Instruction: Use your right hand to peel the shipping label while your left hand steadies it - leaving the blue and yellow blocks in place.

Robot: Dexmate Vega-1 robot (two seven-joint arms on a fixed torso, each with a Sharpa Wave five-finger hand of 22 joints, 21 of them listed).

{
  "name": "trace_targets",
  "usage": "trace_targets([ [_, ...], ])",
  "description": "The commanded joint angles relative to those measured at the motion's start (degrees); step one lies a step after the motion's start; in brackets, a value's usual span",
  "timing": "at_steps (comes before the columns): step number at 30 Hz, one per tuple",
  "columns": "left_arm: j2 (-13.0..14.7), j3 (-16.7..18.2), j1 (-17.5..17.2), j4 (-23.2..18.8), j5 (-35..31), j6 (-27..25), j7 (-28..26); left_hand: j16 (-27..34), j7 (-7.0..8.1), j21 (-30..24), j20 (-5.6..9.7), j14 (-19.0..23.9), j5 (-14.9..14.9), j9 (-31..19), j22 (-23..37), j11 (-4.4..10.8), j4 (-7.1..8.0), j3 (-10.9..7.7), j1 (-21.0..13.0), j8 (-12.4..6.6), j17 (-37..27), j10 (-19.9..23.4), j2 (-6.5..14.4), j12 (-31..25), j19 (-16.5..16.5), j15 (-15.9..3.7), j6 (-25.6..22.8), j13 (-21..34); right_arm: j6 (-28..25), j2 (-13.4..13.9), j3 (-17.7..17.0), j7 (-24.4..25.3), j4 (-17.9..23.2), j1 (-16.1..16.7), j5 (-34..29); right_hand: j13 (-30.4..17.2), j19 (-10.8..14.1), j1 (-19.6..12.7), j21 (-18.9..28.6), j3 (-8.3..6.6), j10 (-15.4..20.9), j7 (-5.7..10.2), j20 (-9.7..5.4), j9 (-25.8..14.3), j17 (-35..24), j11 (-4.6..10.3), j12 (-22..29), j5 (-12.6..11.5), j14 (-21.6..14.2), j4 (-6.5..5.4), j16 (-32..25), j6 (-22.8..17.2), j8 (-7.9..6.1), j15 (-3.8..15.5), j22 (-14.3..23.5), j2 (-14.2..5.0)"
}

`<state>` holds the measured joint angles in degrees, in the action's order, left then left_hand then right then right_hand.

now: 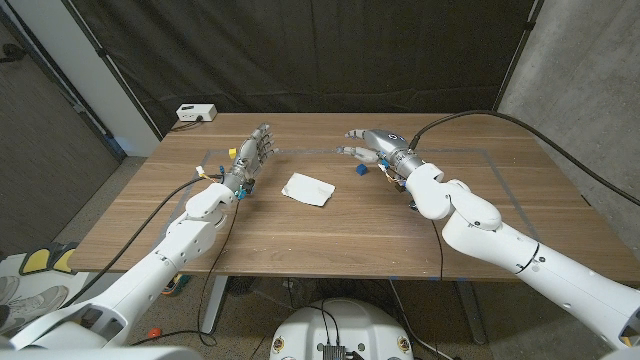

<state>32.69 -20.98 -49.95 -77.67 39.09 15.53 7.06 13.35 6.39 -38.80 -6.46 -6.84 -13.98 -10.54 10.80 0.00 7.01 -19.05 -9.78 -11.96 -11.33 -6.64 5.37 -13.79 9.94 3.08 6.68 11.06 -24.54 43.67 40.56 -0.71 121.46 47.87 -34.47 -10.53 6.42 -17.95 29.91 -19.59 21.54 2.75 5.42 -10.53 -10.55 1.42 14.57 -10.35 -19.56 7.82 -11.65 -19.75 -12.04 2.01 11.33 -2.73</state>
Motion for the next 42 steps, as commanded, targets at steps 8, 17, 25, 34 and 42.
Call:
trace_targets([
  [8,0.43,0.21,-0.27,-0.59,0.27,0.19,0.61,0.11,-0.09,-0.09,-0.34,0.52,0.19,-0.15,0.28,-0.07,-0.35,0.08,-0.68,-0.28,-0.19,0.29,0.09,-0.25,5.95,-0.04,-0.22,0.18,-5.03,-2.91,5.8,-8.92,-2.13,-3.72,-6.16,-0.33,-0.21,-5.01,-0.47,-1.72,-1.13,0.02,-0.36,-0.24,0.05,0.04,-0.81,-0.71,1.28,1.81,0.64,0.78,0.48,0.13,0.12,-0.92],
  [17,0.36,-0.01,0.07,-0.47,0.27,-0.16,0.82,0.0,-0.03,-0.01,-0.32,0.47,0.24,-0.15,0.28,0.01,-0.39,0.08,-0.76,-0.17,-0.21,0.26,0.1,-0.14,5.94,-0.05,-0.24,0.19,-6.8,-3.85,7.19,-11.07,-3.33,-4.47,-6.71,-0.39,-0.42,-4.09,-0.66,-0.87,-1.95,-0.1,-0.66,-0.29,-0.33,-0.12,-1.26,-0.22,2.06,0.46,0.61,1.37,0.79,0.11,0.21,-0.72],
  [25,0.15,-0.2,0.49,0.01,0.26,-0.21,1.13,-0.04,-0.07,0.08,-0.36,0.56,0.29,-0.16,0.29,0.05,-0.41,0.09,-0.82,-0.07,-0.23,0.32,0.11,-0.08,5.95,-0.09,-0.27,0.2,-8.52,-5.35,9.61,-11.58,-5.1,-5.31,-9.69,-0.41,-0.3,-3.17,-0.67,-0.12,-1.45,0.02,-0.74,-0.3,-0.43,-0.16,-1.12,-0.1,2.06,-0.06,0.51,0.91,0.65,0.14,0.24,-0.17],
  [34,-0.11,-0.25,1.05,0.89,0.33,-0.1,1.51,-0.12,0.01,0.14,-0.36,0.55,0.33,-0.16,0.29,0.03,-0.42,0.1,-0.87,0.01,-0.25,0.3,0.12,0.01,5.9,-0.04,-0.32,0.21,-7.53,-6.47,11.02,-11.66,-7.45,-6.32,-10.41,-0.45,-0.75,-3.72,-0.98,0.54,-1.65,-0.24,-1.46,-0.31,-0.22,-0.17,-1.3,-0.45,3.88,0.44,1.17,0.84,0.69,0.45,0.23,1.13],
  [42,-0.39,-0.29,1.73,2.04,0.44,0.0,2.06,-0.18,-0.11,0.22,-0.39,0.55,0.37,-0.17,0.3,-0.11,-0.43,0.11,-0.91,0.06,-0.26,0.19,0.13,0.11,5.94,-0.06,-0.38,0.21,-7.64,-7.89,12.95,-12.04,-9.3,-7.36,-13.03,-0.59,-1.44,-6.21,-1.39,0.03,-1.22,-0.45,-2.1,-0.33,-0.1,0.52,-1.12,-1.07,4.82,1.41,1.21,1.47,0.82,1.04,0.22,1.02],
])
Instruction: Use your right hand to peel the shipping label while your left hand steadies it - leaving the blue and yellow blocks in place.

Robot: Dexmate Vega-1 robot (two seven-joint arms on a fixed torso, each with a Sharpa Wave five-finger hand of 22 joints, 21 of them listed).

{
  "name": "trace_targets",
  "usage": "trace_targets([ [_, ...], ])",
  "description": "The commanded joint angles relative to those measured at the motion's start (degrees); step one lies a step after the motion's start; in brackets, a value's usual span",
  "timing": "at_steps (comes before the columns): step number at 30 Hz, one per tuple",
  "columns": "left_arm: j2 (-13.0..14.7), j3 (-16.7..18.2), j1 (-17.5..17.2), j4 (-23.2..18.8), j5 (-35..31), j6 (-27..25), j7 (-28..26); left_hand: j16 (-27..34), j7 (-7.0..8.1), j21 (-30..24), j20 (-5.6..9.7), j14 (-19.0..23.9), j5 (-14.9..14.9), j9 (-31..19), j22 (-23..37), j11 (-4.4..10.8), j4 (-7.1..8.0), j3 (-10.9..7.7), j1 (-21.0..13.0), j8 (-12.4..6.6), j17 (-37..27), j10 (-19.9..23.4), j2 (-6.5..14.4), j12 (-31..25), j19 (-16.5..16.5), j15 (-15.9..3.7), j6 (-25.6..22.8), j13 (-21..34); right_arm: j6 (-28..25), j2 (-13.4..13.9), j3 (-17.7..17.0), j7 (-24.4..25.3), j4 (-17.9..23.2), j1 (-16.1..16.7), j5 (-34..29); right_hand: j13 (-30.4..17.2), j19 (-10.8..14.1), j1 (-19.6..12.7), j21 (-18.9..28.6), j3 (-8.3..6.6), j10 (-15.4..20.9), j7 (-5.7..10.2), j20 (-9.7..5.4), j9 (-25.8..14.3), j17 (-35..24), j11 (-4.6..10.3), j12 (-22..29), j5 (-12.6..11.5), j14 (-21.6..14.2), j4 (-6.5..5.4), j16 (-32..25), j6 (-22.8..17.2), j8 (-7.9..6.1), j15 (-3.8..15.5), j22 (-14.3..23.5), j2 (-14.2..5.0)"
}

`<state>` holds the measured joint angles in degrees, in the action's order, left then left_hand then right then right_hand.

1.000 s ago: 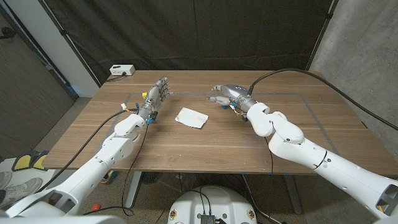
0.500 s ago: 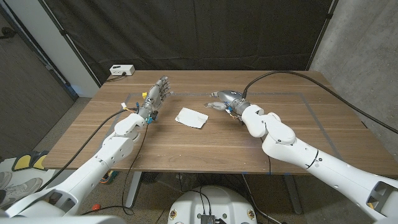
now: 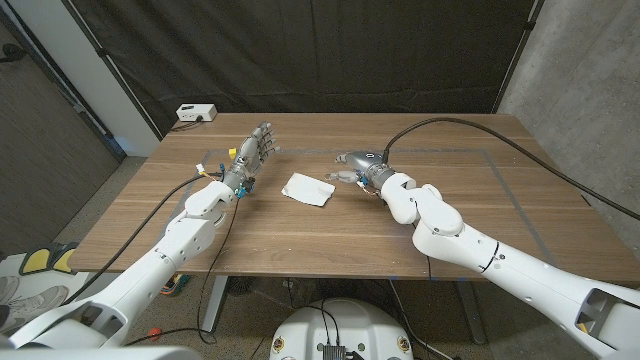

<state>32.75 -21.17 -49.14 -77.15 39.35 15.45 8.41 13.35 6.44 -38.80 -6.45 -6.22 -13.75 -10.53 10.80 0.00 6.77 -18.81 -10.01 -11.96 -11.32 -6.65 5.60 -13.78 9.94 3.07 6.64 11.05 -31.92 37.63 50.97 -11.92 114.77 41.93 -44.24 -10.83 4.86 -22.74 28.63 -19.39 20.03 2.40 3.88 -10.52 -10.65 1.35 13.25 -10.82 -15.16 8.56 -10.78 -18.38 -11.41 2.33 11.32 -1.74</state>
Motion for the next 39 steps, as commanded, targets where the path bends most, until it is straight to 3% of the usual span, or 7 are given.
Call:
trace_targets([
  [1,-0.46,-0.12,1.03,1.71,0.23,0.13,0.92,-0.17,-0.12,0.23,-0.39,-0.04,0.15,-0.18,0.3,-0.05,-0.19,-0.14,-0.68,0.08,-0.28,0.25,-0.1,0.1,5.94,-0.07,-0.33,0.23,-0.13,-1.96,2.66,-0.73,-2.82,-1.45,-3.42,-0.31,0.16,-1.87,-0.11,-0.24,0.57,-0.08,-0.69,-0.33,0.02,0.62,0.32,-0.7,0.5,0.84,0.32,0.12,0.16,0.79,0.22,0.09],
  [11,-1.09,-0.17,2.26,4.02,0.59,0.53,2.23,-0.25,-0.15,0.29,-0.45,-0.06,0.2,-0.19,0.31,0.0,-0.19,-0.12,-0.72,0.14,-0.3,0.34,-0.08,0.15,5.89,0.0,-0.39,0.23,-0.28,-3.82,4.68,-3.09,-4.79,-2.78,-5.83,-0.53,0.25,-7.07,-0.36,-1.03,0.62,-0.1,-1.59,-0.34,0.05,0.73,0.37,-1.87,1.9,1.92,0.37,1.19,0.27,0.71,0.12,0.89],
  [14,-1.22,-0.21,2.6,4.6,0.66,0.65,2.66,-0.27,-0.15,0.33,-0.41,-0.06,0.21,-0.19,0.31,0.02,-0.19,-0.12,-0.73,0.18,-0.3,0.28,-0.07,0.2,5.9,-0.03,-0.36,0.24,0.63,-4.39,4.67,-3.57,-5.56,-3.14,-4.8,-0.56,0.05,-7.13,-0.47,-0.89,0.44,-0.3,-1.5,-0.35,-0.04,0.53,0.31,-1.9,2.14,1.6,0.33,1.42,0.33,0.41,0.13,0.97],
  [18,-1.35,-0.19,2.88,5.27,0.85,0.62,3.06,-0.31,-0.19,0.36,-0.42,-0.08,0.23,-0.19,0.31,0.02,-0.19,-0.11,-0.75,0.22,-0.31,0.25,-0.06,0.24,5.89,-0.07,-0.35,0.24,0.75,-5.27,5.1,-3.6,-6.53,-3.44,-4.6,-0.65,-0.96,-5.49,-0.9,0.1,0.41,-0.42,-0.97,-0.36,-0.53,0.27,0.35,-1.75,2.6,0.02,0.0,1.65,0.37,0.03,0.19,1.03],
  [20,-1.35,-0.16,2.93,5.46,0.91,0.56,3.15,-0.33,-0.2,0.38,-0.45,-0.09,0.24,-0.19,0.32,0.07,-0.19,-0.11,-0.76,0.24,-0.31,0.3,-0.06,0.24,5.91,-0.02,-0.33,0.24,0.89,-5.63,5.52,-3.71,-7.11,-3.76,-4.77,-0.66,-1.13,-5.28,-0.97,0.25,0.53,-0.47,-0.86,-0.36,-0.58,0.24,0.41,-1.73,2.62,-0.13,-0.05,1.68,0.37,0.01,0.19,1.11],
  [34,-1.09,0.19,2.98,5.8,1.18,0.86,3.83,-0.39,-0.16,0.47,-0.41,-0.03,0.29,-0.2,0.32,0.0,-0.19,-0.09,-0.8,0.32,-0.33,0.43,-0.04,0.28,5.88,-0.04,-0.35,0.25,0.28,-7.67,8.28,-6.89,-10.85,-6.37,-5.71,-0.73,-1.17,-6.47,-1.07,0.38,0.03,-0.44,-0.62,-0.37,-0.44,0.23,0.26,-2.0,2.73,0.4,-0.07,2.49,0.52,-0.15,0.21,1.7],
  [39,-0.98,0.32,2.87,5.7,1.31,0.97,4.0,-0.41,-0.15,0.53,-0.42,-0.01,0.32,-0.2,0.33,-0.08,-0.18,-0.07,-0.82,0.33,-0.34,0.46,-0.04,0.31,5.92,-0.01,-0.4,0.26,-0.39,-8.11,8.98,-6.88,-11.91,-6.82,-6.38,-0.79,-1.02,-8.6,-1.08,-0.1,0.72,-0.38,-0.67,-0.39,-0.35,0.55,0.6,-2.5,1.62,0.98,-0.54,2.69,0.37,0.53,0.22,1.46],
])
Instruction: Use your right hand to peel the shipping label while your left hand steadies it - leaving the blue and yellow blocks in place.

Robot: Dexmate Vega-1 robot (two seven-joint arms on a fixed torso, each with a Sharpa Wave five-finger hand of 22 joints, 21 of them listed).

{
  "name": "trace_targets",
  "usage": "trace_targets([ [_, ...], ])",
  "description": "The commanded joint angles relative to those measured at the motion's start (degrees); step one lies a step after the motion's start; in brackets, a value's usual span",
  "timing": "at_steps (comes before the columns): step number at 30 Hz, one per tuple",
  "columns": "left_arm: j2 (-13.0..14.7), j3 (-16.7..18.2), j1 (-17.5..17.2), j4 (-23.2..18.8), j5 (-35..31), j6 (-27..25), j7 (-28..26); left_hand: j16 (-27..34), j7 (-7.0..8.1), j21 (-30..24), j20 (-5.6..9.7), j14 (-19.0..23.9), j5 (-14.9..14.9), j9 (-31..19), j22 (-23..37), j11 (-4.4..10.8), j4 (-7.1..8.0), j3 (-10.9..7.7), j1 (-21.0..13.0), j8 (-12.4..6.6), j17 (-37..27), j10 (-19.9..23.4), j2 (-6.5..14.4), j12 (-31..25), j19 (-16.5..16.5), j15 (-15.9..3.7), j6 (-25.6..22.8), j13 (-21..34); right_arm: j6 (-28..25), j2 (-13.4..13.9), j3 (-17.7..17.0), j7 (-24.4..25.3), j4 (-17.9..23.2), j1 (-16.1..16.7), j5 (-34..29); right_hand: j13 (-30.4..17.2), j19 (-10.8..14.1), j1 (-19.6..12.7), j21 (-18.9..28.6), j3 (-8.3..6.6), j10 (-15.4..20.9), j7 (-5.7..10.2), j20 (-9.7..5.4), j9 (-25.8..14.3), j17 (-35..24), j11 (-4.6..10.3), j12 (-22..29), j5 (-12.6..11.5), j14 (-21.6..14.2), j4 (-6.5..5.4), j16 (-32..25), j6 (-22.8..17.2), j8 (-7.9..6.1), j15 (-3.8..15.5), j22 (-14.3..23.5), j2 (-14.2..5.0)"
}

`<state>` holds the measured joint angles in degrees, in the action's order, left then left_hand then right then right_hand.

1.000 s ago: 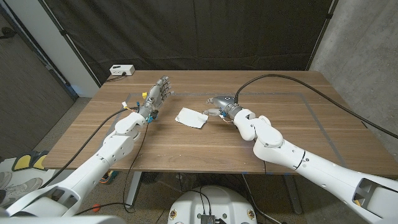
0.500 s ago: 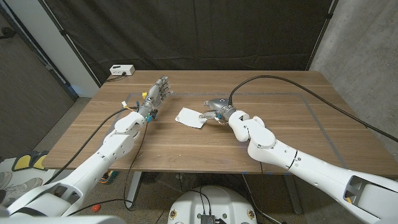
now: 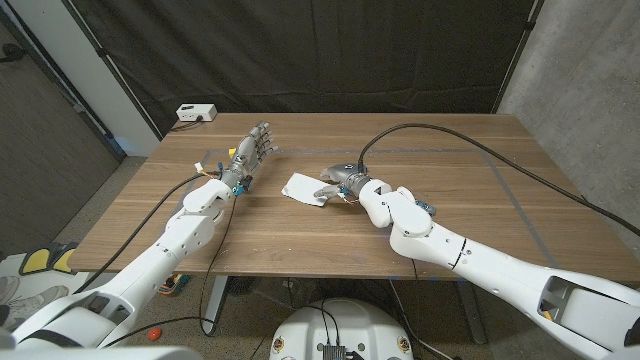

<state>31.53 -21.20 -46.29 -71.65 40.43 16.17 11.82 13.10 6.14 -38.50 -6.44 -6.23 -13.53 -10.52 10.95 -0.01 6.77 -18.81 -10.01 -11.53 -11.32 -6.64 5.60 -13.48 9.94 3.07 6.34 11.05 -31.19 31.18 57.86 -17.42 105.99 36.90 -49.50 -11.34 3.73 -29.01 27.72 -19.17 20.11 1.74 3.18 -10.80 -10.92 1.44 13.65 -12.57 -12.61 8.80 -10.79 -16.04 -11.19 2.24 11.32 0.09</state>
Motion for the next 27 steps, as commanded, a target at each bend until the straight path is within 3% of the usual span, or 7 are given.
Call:
trace_targets([
  [1,0.26,0.38,0.0,0.17,0.22,0.3,0.6,-0.17,0.17,0.23,-0.42,-0.01,0.11,-0.21,0.18,-0.03,-0.19,-0.07,-0.82,-0.08,-0.34,0.47,-0.04,0.01,5.91,-0.03,-0.09,0.26,-1.15,-1.77,2.32,-1.33,-3.46,-1.93,-1.34,-0.31,0.26,-2.89,-0.15,-0.4,1.17,0.29,0.02,-0.11,-0.08,0.45,0.42,-0.86,-1.19,0.85,-0.62,0.41,0.13,0.91,0.23,-0.35],
  [10,0.37,0.69,-0.27,-0.08,0.49,0.64,0.76,-0.24,0.2,0.31,-0.46,-0.07,0.14,-0.21,0.19,-0.07,-0.19,-0.04,-0.84,-0.05,-0.35,0.49,-0.05,0.06,5.95,-0.03,-0.13,0.26,-2.01,-2.18,3.47,-0.51,-5.43,-2.31,-2.69,-0.51,2.81,-7.09,0.71,-1.16,4.61,0.48,-1.31,-0.09,-0.88,1.38,1.86,-1.93,-7.79,0.8,-3.12,-0.8,-0.66,3.49,0.28,-0.96],
  [16,0.44,0.81,-0.37,-0.18,0.58,0.84,0.89,-0.25,0.25,0.35,-0.45,-0.02,0.16,-0.21,0.19,-0.06,-0.19,-0.02,-0.85,-0.03,-0.36,0.51,-0.06,0.09,5.92,-0.02,-0.15,0.27,-2.53,-2.25,4.03,0.77,-6.48,-2.11,-3.88,-1.21,4.96,-11.4,1.49,-0.68,9.57,1.78,-2.57,0.0,-2.95,3.0,3.62,-3.04,-14.25,0.89,-7.2,-3.81,-1.58,6.5,0.41,-0.73],
  [17,0.44,0.82,-0.35,-0.14,0.63,0.87,1.04,-0.25,0.22,0.36,-0.46,0.0,0.16,-0.21,0.19,-0.05,-0.19,-0.01,-0.86,-0.01,-0.36,0.53,-0.07,0.09,5.91,-0.01,-0.13,0.27,-2.6,-2.32,4.04,2.03,-6.68,-1.76,-4.22,-1.49,5.4,-12.46,1.65,-0.29,12.16,2.1,-2.91,0.01,-3.76,3.85,4.53,-3.35,-15.53,0.79,-8.63,-4.46,-1.64,7.08,0.46,-0.63],
  [19,0.45,0.83,-0.36,-0.13,0.62,0.9,1.04,-0.27,0.3,0.37,-0.44,-0.01,0.17,-0.21,0.19,-0.02,-0.18,0.0,-0.86,-0.02,-0.36,0.55,-0.07,0.1,5.9,0.0,-0.18,0.27,-2.48,-2.35,3.98,5.62,-7.07,-0.8,-5.08,-2.25,7.65,-16.42,2.61,0.21,17.58,3.29,-4.13,0.02,-6.22,5.63,6.69,-4.22,-20.38,0.86,-13.36,-9.09,-2.48,9.79,0.67,-1.23],
  [23,0.51,0.84,-0.35,-0.13,0.66,0.83,1.12,-0.29,0.29,0.4,-0.44,0.0,0.18,-0.22,0.2,-0.02,-0.18,0.02,-0.86,0.0,-0.37,0.54,-0.09,0.13,5.89,0.01,-0.19,0.27,-1.83,-2.6,3.28,11.57,-7.91,0.8,-5.37,-5.66,11.01,-26.7,5.45,2.91,26.62,6.0,-6.11,-0.06,-14.99,9.18,12.77,-5.02,-27.56,0.83,-24.55,-19.21,-2.51,11.06,1.65,-1.37],
  [27,0.44,0.94,-0.32,0.02,0.97,0.81,1.4,-0.32,0.25,0.44,-0.48,-0.02,0.2,-0.22,0.2,-0.01,-0.18,0.05,-0.87,0.02,-0.38,0.52,-0.1,0.17,5.89,0.04,-0.2,0.28,-0.46,-2.73,2.62,15.61,-9.05,1.73,-4.6,-11.96,12.05,-33.54,9.28,6.44,32.23,7.37,-6.55,-0.72,-25.41,9.85,21.0,-4.99,-30.82,0.21,-33.59,-29.49,-3.08,11.02,3.44,-0.97],
])
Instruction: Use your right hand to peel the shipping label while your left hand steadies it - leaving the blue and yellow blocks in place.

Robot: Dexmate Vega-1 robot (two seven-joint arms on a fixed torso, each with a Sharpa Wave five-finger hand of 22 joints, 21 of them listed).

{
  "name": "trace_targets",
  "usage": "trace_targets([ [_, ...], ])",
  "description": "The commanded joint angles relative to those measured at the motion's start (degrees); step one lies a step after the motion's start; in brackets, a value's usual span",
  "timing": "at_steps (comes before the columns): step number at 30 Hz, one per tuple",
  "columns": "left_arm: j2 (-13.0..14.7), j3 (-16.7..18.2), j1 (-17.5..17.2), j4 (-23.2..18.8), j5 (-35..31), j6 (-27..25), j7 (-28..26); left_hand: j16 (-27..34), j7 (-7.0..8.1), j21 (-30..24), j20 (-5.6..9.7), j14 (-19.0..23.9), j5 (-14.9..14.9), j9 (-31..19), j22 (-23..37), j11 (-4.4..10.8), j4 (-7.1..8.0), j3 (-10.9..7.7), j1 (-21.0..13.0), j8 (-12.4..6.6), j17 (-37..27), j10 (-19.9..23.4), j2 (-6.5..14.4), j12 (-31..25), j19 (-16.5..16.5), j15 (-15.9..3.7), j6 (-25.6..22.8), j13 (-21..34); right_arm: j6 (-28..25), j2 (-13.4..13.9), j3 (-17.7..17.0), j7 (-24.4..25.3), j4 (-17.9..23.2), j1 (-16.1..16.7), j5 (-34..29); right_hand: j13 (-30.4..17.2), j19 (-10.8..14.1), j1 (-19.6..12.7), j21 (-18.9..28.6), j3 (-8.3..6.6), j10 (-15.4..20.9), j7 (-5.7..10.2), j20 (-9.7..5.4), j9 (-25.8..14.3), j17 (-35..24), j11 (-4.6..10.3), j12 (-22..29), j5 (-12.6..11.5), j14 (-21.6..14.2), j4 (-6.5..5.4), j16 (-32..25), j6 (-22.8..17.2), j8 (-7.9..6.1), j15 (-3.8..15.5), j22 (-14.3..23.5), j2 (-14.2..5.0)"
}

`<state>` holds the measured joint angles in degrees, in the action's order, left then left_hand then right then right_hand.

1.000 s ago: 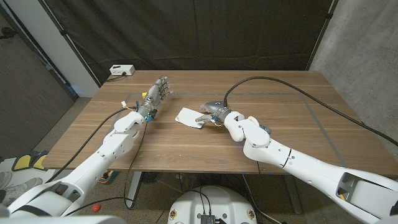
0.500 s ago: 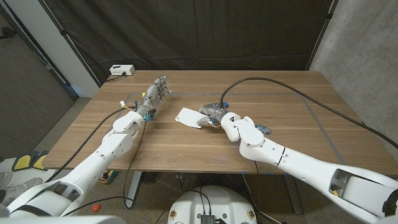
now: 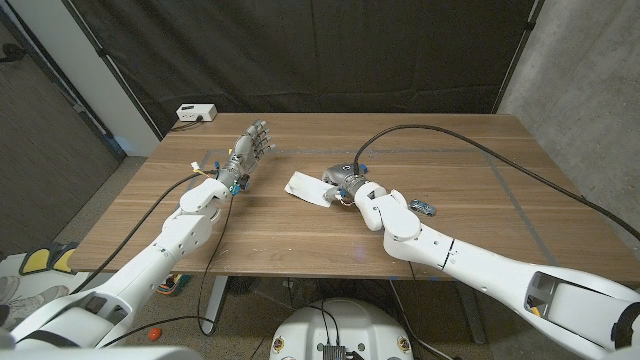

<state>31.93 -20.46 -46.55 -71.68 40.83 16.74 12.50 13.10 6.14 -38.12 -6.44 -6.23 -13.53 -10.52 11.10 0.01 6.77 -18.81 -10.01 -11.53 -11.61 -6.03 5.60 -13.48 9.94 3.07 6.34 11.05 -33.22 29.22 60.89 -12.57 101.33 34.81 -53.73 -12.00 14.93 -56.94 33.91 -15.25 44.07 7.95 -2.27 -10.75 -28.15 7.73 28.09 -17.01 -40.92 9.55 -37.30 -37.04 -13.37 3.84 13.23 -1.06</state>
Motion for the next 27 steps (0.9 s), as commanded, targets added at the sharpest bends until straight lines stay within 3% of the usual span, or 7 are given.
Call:
trace_targets([
  [1,0.05,0.19,-0.05,0.09,0.53,0.29,0.75,-0.33,0.27,0.08,-0.42,-0.03,0.2,-0.22,0.06,0.01,-0.18,0.05,-0.87,0.03,-0.09,-0.06,-0.1,0.17,5.9,0.03,-0.2,0.28,2.25,-0.65,-0.69,11.79,-4.53,4.1,0.16,-13.16,0.88,-7.01,4.15,3.15,9.68,1.68,-0.84,-0.97,-10.69,3.63,8.89,-0.58,-3.21,-0.6,-9.0,-10.91,-1.26,9.39,2.05,0.06],
  [3,0.11,0.23,-0.09,0.05,0.5,0.21,0.6,-0.34,0.26,0.09,-0.46,-0.02,0.21,-0.22,0.06,-0.03,-0.18,0.06,-0.87,0.04,-0.1,-0.08,-0.11,0.19,5.89,-0.03,-0.19,0.28,3.62,-0.64,-1.42,16.03,-5.1,5.2,0.93,-15.39,1.03,-8.8,5.7,3.61,11.19,1.9,-0.77,-1.26,-12.58,3.51,11.55,-0.51,-4.1,-0.74,-10.49,-14.83,-2.23,9.45,2.8,-0.58],
  [5,0.18,0.24,-0.08,0.08,0.56,0.09,0.68,-0.35,0.26,0.1,-0.48,-0.03,0.21,-0.22,0.06,0.01,-0.18,0.07,-0.87,0.05,-0.1,-0.06,-0.12,0.19,5.87,-0.01,-0.2,0.28,4.56,-0.77,-1.97,20.01,-5.67,6.07,1.2,-17.54,1.29,-10.54,7.6,4.17,12.66,2.65,-0.93,-2.6,-14.03,3.47,13.88,-0.03,-5.38,-0.9,-12.01,-19.16,-4.36,9.38,3.65,-1.07],
  [7,0.21,0.21,-0.06,0.1,0.54,-0.01,0.69,-0.34,0.26,0.11,-0.47,0.01,0.22,-0.22,0.06,0.05,-0.18,0.08,-0.87,0.05,-0.1,-0.08,-0.13,0.21,5.86,-0.04,-0.2,0.28,6.12,-0.92,-2.89,23.52,-6.17,6.8,2.48,-19.45,1.29,-11.37,9.45,4.28,14.44,2.73,-1.21,-3.68,-14.47,3.34,15.88,0.63,-7.13,-1.55,-13.11,-22.59,-6.35,9.43,4.48,-3.15],
  [19,0.64,-0.22,0.49,0.21,0.54,-0.38,2.39,-0.26,1.16,0.22,-0.33,0.54,0.27,-0.22,0.04,0.16,-0.47,0.1,-1.23,0.24,-0.07,0.34,-0.35,0.16,5.65,0.03,0.17,0.29,5.07,-4.01,-5.86,38.75,-8.33,9.55,3.65,-19.41,0.85,-11.74,10.83,4.46,15.97,2.36,-1.21,-3.88,-14.54,3.2,16.42,1.36,-8.06,-1.78,-13.59,-23.98,-7.1,9.46,5.14,-4.25],
  [23,2.32,-0.76,0.02,-2.28,-1.39,-1.81,0.64,0.33,-0.48,0.55,-0.65,3.84,0.85,-0.42,-0.07,0.37,-3.99,-0.75,-5.63,-1.67,0.26,4.52,-1.84,-0.97,4.37,-0.78,-5.47,0.37,3.19,-6.5,-7.3,45.34,-10.39,10.37,4.57,-19.43,0.64,-11.83,11.21,4.58,16.31,2.2,-1.06,-3.9,-14.56,3.22,16.56,1.62,-8.23,-1.76,-13.69,-24.12,-7.2,9.44,5.33,-4.32],
  [27,4.55,-1.56,-0.2,-5.04,-3.16,-3.71,0.31,2.88,-0.7,-0.76,-1.91,12.24,1.97,-1.2,0.27,0.81,-8.08,-1.44,-10.75,-5.0,-0.64,14.71,-3.82,-4.59,-1.42,-2.66,-15.61,1.62,1.9,-8.75,-7.81,51.48,-13.04,10.37,5.13,-19.64,0.48,-11.84,11.59,4.75,16.9,2.11,-0.97,-3.87,-14.87,3.2,16.91,1.86,-8.59,-1.77,-14.06,-24.28,-7.27,9.42,5.51,-4.31],
])
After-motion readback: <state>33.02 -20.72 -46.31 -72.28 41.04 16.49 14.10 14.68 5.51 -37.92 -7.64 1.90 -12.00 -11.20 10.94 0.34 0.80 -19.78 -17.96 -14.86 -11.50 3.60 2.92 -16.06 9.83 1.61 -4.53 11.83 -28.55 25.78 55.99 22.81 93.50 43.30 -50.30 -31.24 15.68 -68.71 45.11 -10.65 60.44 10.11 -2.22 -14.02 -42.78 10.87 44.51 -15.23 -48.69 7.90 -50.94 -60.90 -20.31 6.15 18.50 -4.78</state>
